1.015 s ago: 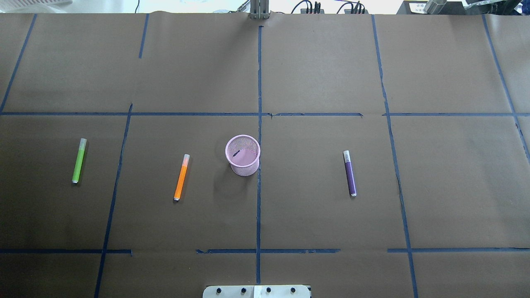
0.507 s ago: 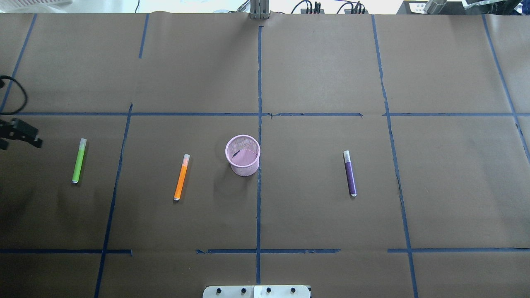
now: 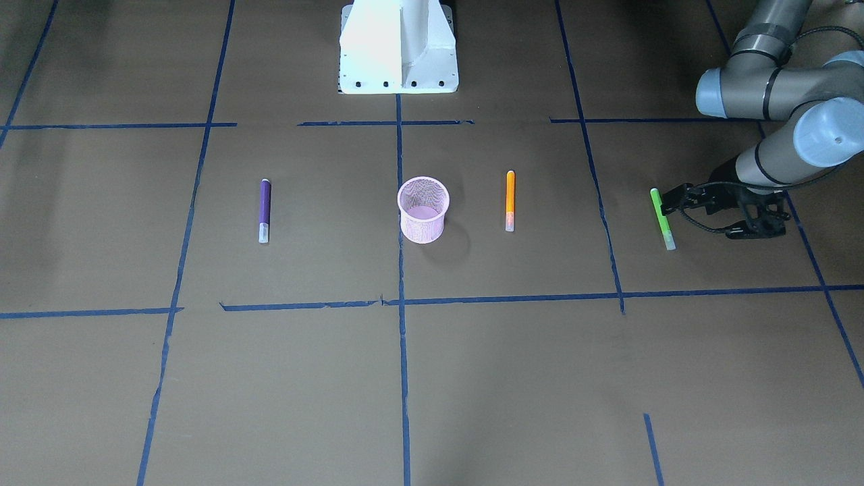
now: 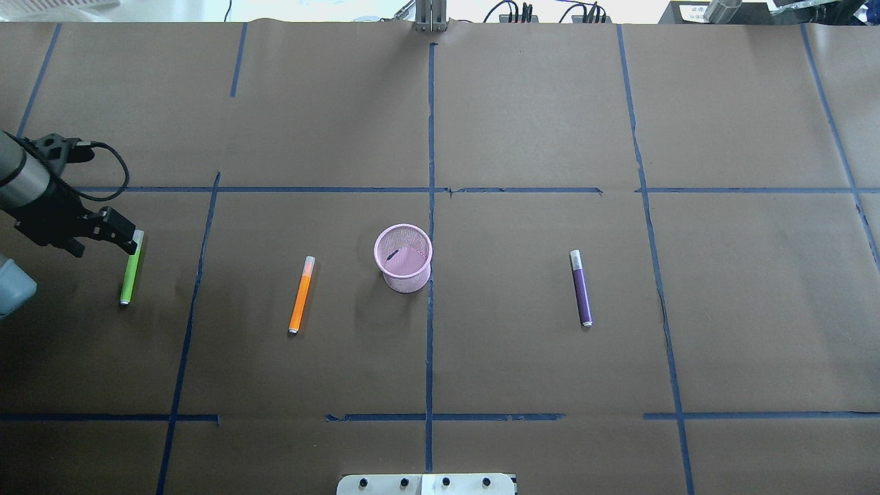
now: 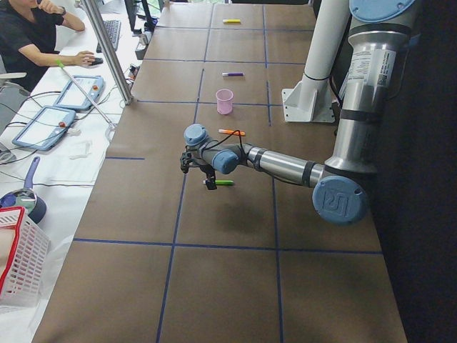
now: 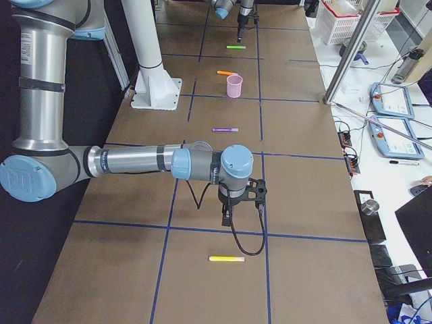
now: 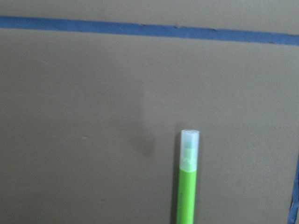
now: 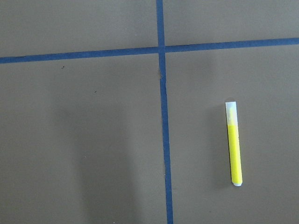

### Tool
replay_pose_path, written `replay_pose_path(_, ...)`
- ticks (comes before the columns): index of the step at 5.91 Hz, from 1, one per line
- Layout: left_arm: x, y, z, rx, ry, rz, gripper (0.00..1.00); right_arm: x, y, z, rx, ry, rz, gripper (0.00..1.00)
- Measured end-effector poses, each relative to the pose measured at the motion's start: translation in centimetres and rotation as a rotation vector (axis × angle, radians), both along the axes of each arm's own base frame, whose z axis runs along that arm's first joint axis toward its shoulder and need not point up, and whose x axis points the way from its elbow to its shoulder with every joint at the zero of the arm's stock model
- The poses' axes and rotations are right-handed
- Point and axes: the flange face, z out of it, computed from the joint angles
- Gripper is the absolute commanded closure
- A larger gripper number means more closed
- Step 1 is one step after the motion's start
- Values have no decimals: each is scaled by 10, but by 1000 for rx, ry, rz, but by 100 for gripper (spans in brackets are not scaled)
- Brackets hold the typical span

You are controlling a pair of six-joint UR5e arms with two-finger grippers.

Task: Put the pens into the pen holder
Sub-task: 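Lower the left gripper onto the green highlighter and grasp it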

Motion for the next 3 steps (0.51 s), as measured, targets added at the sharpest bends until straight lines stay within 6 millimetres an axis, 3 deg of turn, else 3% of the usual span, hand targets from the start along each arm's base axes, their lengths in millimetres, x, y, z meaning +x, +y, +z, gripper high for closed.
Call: replay_pose_path(3, 29, 3, 9, -15, -13, 44, 17, -2, 0, 1, -3, 0, -5, 0)
